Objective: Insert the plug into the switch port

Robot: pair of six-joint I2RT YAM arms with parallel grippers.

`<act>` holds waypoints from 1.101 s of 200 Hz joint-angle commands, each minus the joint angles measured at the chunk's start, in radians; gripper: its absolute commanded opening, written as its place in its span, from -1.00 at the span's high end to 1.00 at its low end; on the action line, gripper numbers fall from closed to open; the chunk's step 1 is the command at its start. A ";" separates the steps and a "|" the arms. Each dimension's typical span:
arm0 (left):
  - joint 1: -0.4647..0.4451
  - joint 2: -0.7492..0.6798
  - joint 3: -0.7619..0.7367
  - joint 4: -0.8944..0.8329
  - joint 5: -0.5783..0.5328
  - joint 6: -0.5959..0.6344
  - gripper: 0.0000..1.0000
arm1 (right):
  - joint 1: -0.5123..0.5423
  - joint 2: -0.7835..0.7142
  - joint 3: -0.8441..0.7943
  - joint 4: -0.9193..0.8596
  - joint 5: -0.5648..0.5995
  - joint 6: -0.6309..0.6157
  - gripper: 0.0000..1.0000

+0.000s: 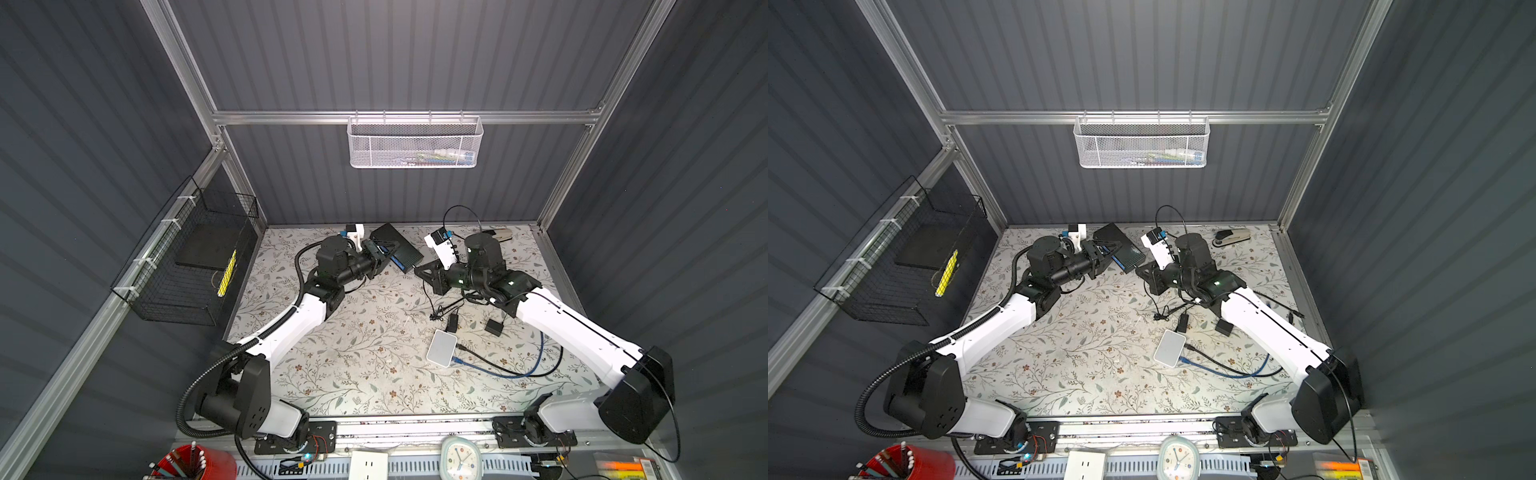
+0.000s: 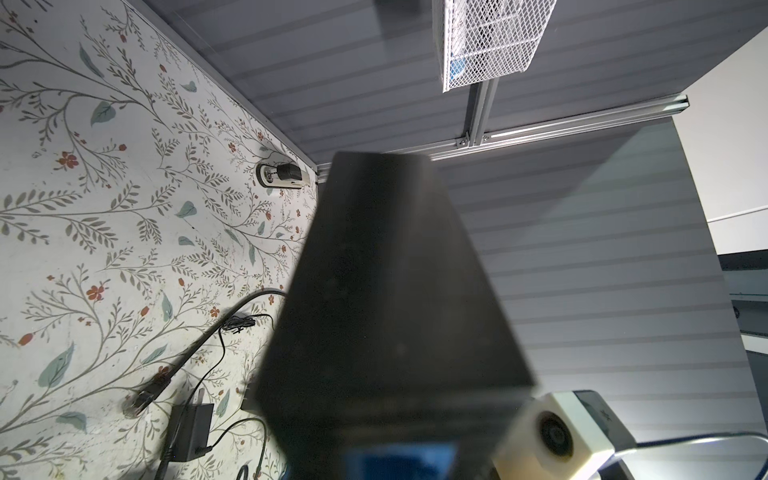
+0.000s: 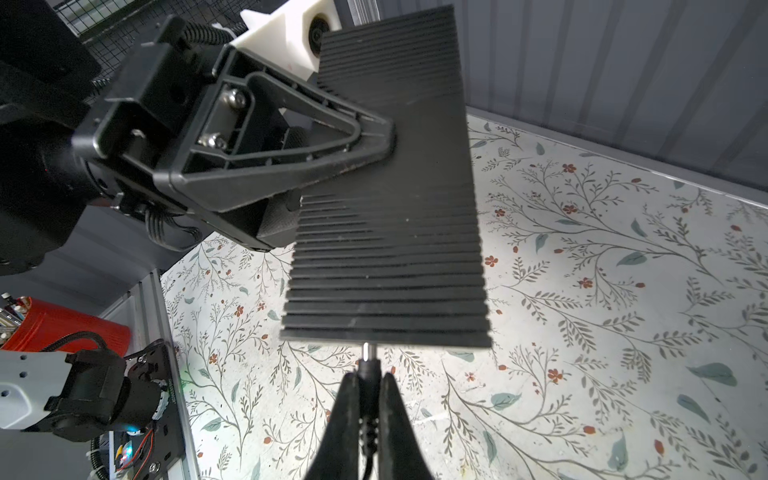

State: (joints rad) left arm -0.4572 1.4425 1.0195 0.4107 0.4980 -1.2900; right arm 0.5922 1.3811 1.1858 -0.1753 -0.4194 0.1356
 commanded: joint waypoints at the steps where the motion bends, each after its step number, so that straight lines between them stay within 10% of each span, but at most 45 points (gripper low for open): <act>1: -0.050 -0.034 0.018 -0.044 0.067 0.042 0.97 | -0.001 0.003 0.026 0.151 -0.063 0.025 1.00; 131: -0.172 0.001 -0.050 -0.067 0.096 0.048 1.00 | 0.018 0.151 0.227 0.145 -0.186 -0.074 1.00; 192: -0.238 0.081 -0.041 0.022 0.159 -0.020 1.00 | -0.034 0.174 0.281 0.315 -0.175 0.067 1.00; 220: -0.238 0.071 0.045 -0.242 0.188 0.129 1.00 | -0.052 0.158 0.266 0.296 -0.191 0.053 1.00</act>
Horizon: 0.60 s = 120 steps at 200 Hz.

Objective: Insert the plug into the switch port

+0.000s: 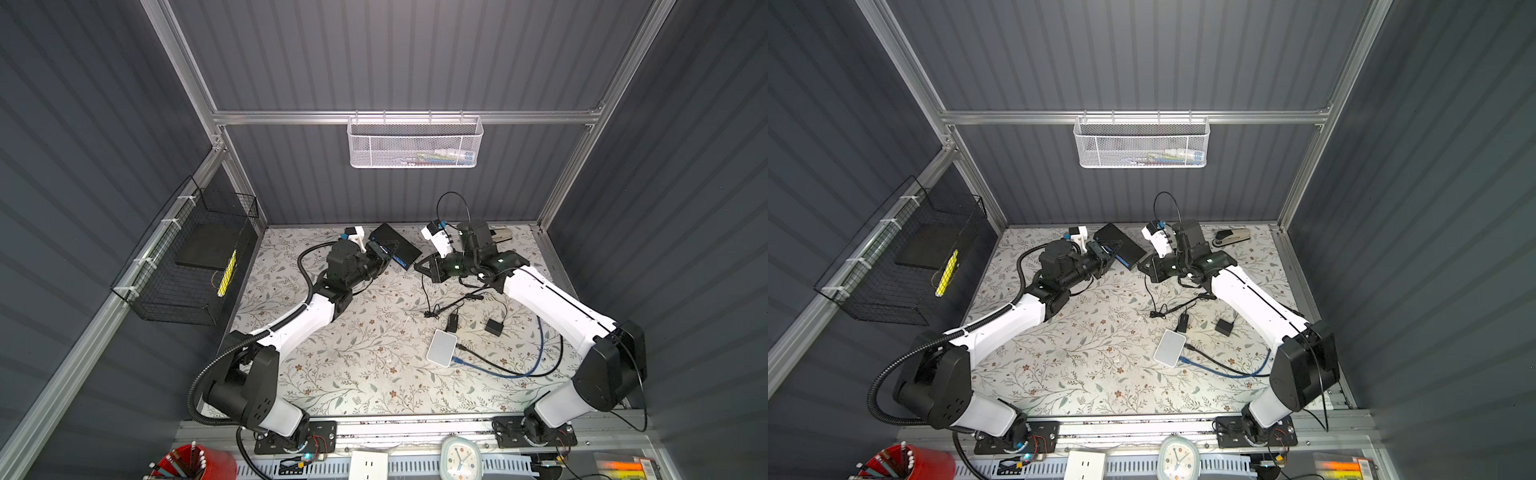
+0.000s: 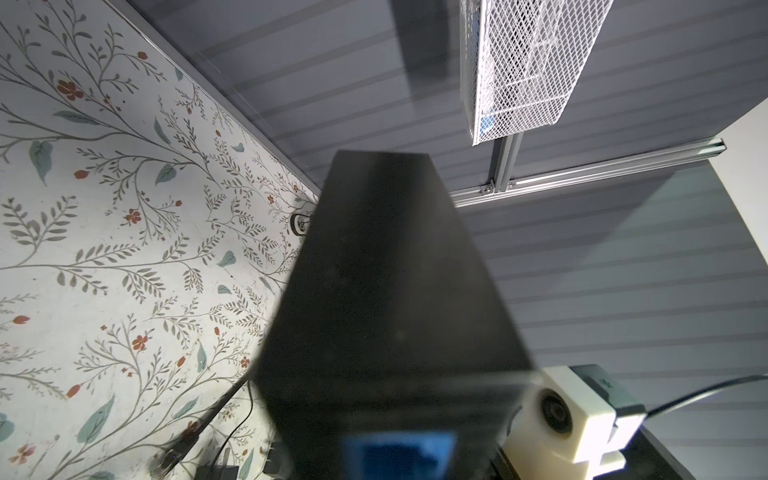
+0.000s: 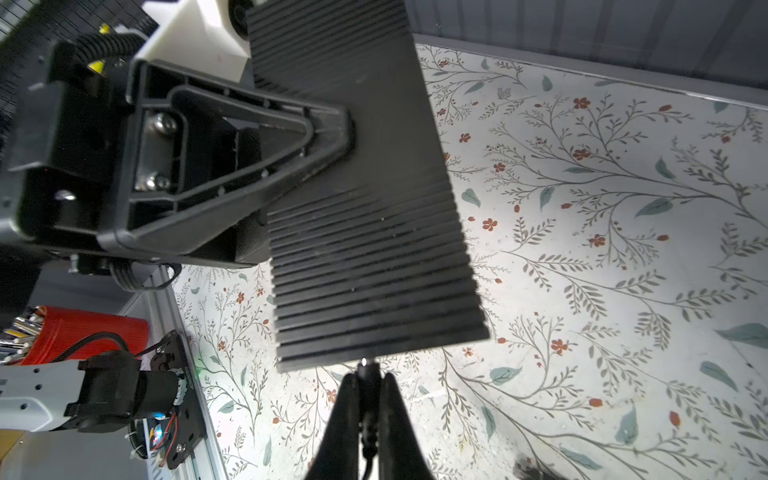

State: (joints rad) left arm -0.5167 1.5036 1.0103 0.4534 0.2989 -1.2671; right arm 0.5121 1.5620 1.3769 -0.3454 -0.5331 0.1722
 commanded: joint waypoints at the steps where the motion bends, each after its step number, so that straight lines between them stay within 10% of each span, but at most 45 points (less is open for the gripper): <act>1: -0.178 0.010 0.060 -0.297 0.386 0.115 1.00 | 0.031 -0.023 0.077 0.462 -0.077 0.010 1.00; 34: -0.187 0.076 0.070 -0.159 0.421 0.034 1.00 | 0.121 0.003 0.103 0.528 -0.135 -0.050 1.00; 120: -0.208 0.042 0.068 -0.182 0.398 0.050 1.00 | 0.029 0.030 0.164 0.354 0.157 0.113 0.97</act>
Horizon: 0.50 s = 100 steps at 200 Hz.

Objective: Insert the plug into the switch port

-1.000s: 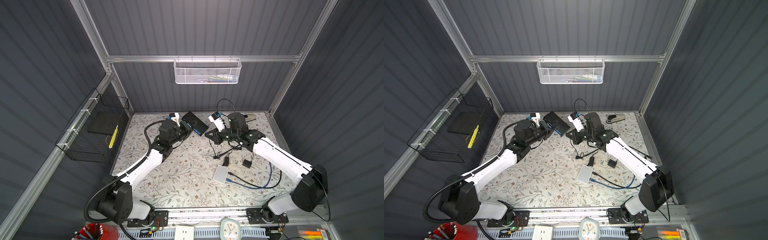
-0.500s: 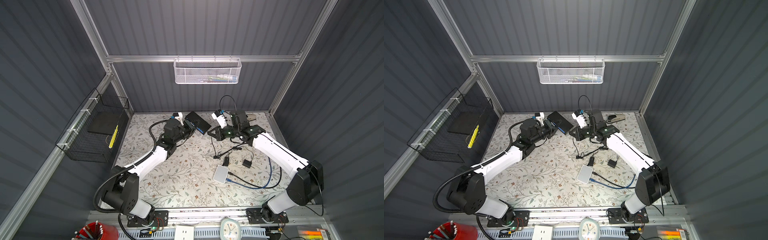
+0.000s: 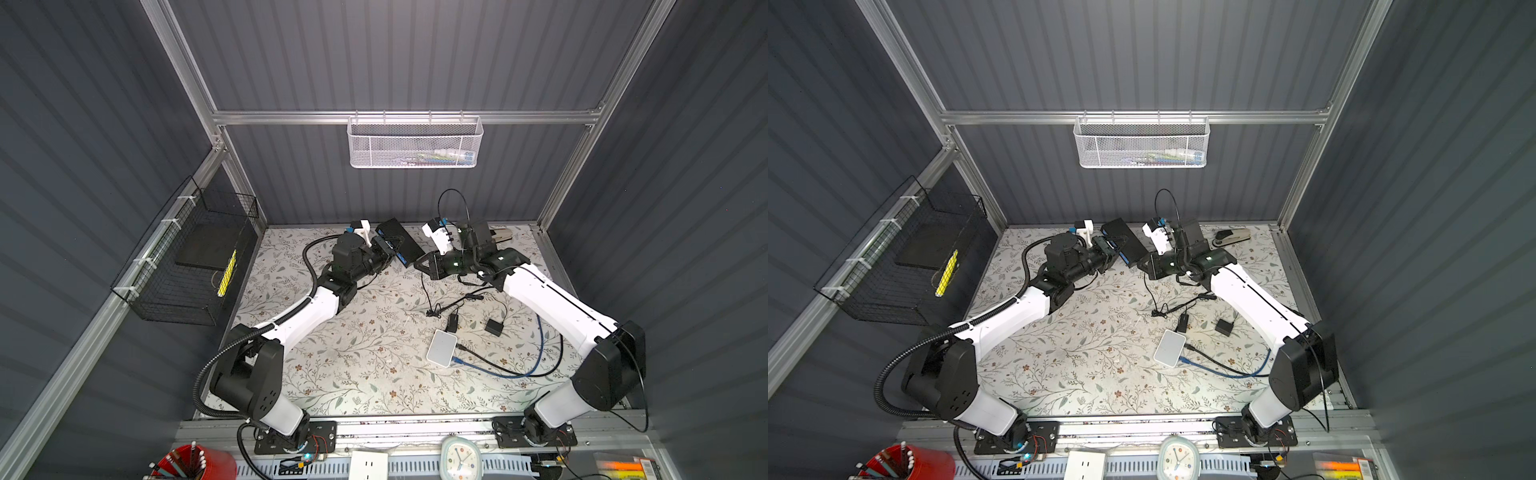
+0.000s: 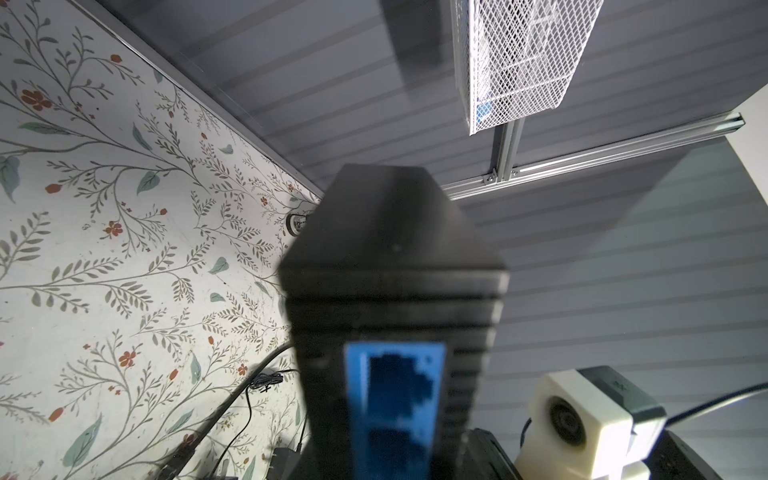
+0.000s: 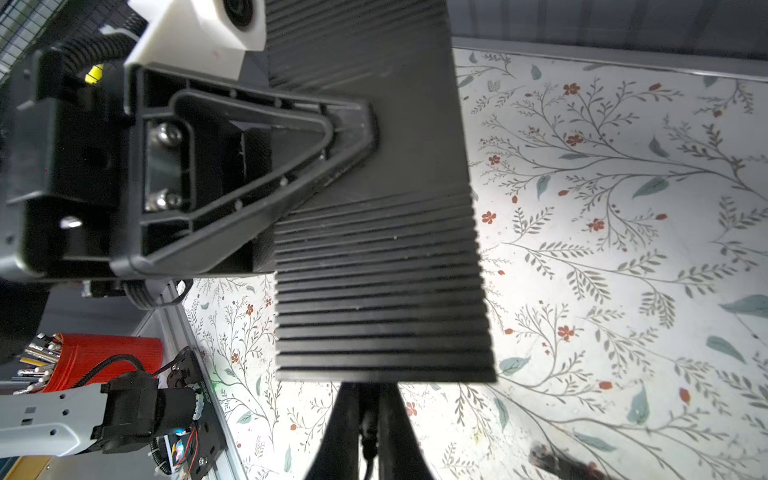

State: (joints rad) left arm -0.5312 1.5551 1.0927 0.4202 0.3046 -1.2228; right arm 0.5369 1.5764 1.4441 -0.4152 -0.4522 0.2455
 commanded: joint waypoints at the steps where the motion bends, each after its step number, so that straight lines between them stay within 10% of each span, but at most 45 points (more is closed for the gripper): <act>1: -0.193 -0.011 -0.014 -0.150 0.391 0.006 1.00 | 0.004 0.015 0.095 0.423 0.073 0.039 0.96; 100: 0.027 -0.140 -0.011 -0.162 0.299 0.020 1.00 | -0.086 -0.274 -0.239 0.320 -0.153 -0.111 -0.65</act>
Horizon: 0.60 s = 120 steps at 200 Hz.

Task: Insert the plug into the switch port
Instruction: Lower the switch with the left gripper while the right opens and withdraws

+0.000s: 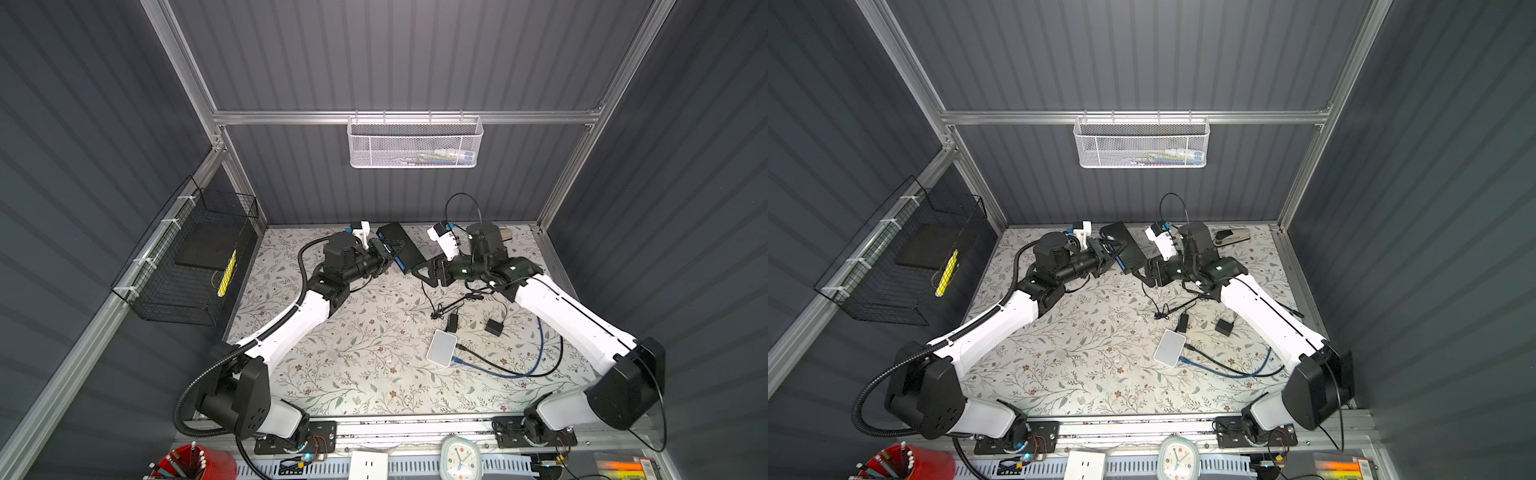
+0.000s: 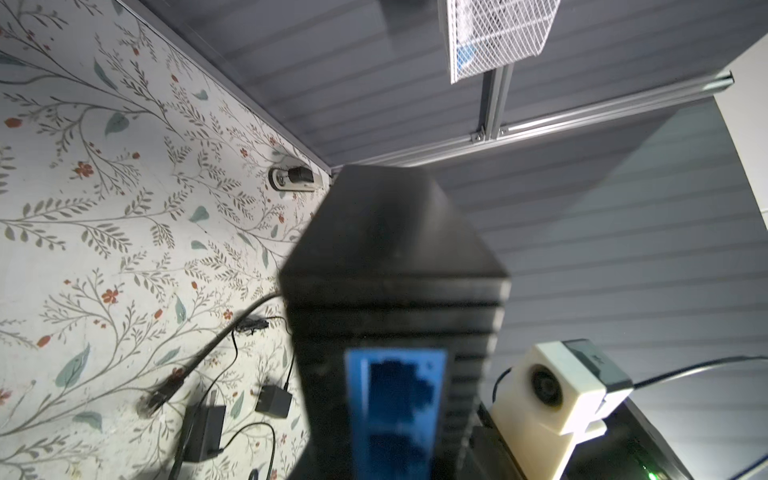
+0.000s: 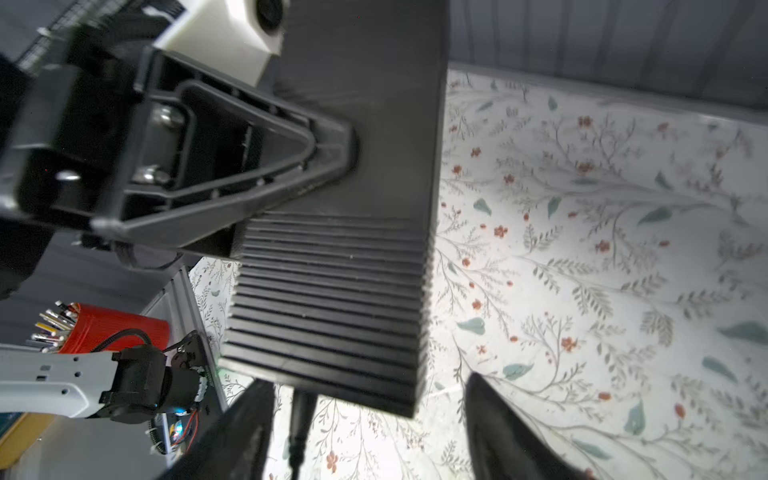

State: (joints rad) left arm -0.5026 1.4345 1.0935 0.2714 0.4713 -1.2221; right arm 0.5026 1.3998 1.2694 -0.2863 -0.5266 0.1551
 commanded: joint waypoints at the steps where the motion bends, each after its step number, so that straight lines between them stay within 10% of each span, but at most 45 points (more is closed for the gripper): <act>1: -0.001 -0.020 -0.012 -0.010 0.133 0.018 1.00 | -0.055 -0.103 -0.066 0.197 -0.088 -0.017 -0.66; 33: 0.000 -0.017 -0.045 0.119 0.107 0.004 1.00 | -0.174 -0.148 -0.210 0.646 -0.346 0.411 -0.66; 65: -0.001 -0.031 -0.073 0.186 0.061 0.017 1.00 | -0.188 -0.061 -0.308 1.000 -0.366 0.842 -0.37; 70: -0.001 -0.039 -0.080 0.189 0.040 0.019 1.00 | -0.190 -0.061 -0.317 0.967 -0.354 0.851 -0.42; 77: -0.001 -0.053 -0.102 0.203 -0.002 0.020 1.00 | -0.197 -0.067 -0.323 0.873 -0.324 0.839 -0.96; 120: -0.018 -0.142 -0.303 0.128 -0.388 -0.073 0.99 | -0.212 -0.122 -0.233 0.279 -0.124 0.484 -0.98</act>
State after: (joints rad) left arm -0.5053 1.3663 0.8867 0.4309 0.3592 -1.2350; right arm 0.2947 1.3258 0.9806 0.2203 -0.7586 0.7666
